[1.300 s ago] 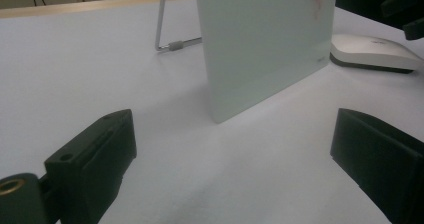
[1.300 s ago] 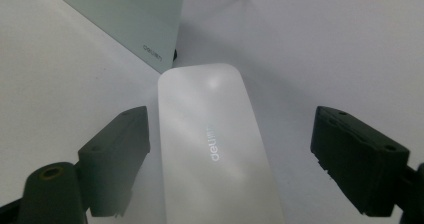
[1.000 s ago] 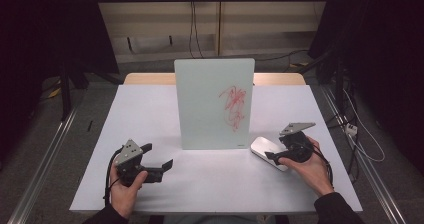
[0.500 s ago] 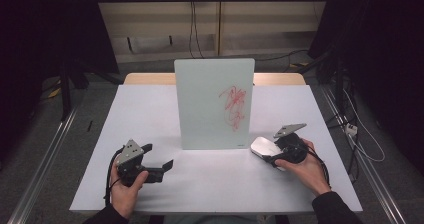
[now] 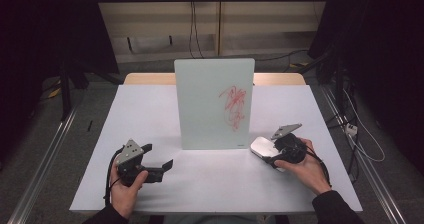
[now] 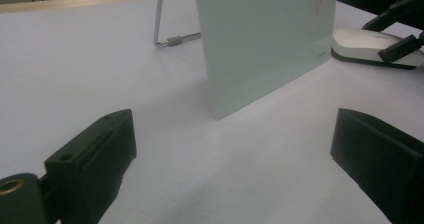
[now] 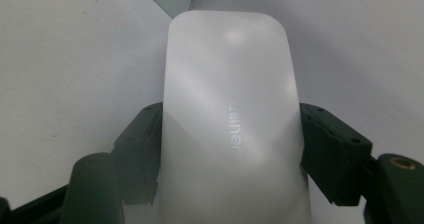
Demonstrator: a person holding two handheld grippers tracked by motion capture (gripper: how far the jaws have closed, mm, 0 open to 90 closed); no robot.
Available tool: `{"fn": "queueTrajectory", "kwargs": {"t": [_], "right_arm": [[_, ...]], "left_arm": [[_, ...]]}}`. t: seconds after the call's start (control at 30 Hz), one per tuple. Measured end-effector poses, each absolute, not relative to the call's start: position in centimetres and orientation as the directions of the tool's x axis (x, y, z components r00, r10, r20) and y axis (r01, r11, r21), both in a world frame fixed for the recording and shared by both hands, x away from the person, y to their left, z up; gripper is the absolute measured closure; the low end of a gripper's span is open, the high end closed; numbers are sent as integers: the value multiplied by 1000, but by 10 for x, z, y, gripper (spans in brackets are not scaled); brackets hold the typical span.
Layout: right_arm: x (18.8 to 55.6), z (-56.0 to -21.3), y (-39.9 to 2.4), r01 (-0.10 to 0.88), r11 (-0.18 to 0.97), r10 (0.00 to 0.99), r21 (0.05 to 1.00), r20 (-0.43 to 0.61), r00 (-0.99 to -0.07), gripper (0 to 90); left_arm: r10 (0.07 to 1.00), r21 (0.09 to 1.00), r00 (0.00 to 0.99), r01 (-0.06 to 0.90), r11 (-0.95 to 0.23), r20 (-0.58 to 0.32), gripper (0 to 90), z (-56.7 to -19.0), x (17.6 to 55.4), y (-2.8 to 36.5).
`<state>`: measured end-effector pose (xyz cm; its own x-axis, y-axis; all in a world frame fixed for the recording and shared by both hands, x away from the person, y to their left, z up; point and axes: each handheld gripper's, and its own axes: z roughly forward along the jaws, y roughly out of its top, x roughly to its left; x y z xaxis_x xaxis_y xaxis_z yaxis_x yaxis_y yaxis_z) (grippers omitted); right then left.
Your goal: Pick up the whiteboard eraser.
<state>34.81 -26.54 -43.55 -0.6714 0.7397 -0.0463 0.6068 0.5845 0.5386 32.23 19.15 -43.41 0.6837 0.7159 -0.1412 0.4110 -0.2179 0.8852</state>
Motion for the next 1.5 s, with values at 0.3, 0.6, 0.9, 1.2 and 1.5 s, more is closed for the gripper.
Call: {"fn": "queueTrajectory", "kwargs": {"t": [0.3, 0.6, 0.9, 1.2, 1.5], "right_arm": [[347, -435, -267, 606, 575, 742, 550, -38, -670, 315], [342, -429, -270, 605, 535, 758, 590, -19, -652, 315], [335, -418, -279, 560, 457, 794, 691, -32, -607, 315], [332, -414, -279, 530, 432, 794, 730, -29, -607, 316], [329, -413, -279, 521, 424, 797, 741, -32, -602, 315]], "left_arm": [[719, 885, 680, 415, -213, -145, 43, -435, 323, 193], [725, 881, 669, 429, -198, -162, 43, -436, 323, 197], [728, 879, 667, 431, -202, -160, 49, -437, 324, 196], [736, 877, 654, 444, -187, -174, 49, -437, 323, 200], [738, 877, 654, 440, -195, -164, 49, -437, 322, 199]]}}
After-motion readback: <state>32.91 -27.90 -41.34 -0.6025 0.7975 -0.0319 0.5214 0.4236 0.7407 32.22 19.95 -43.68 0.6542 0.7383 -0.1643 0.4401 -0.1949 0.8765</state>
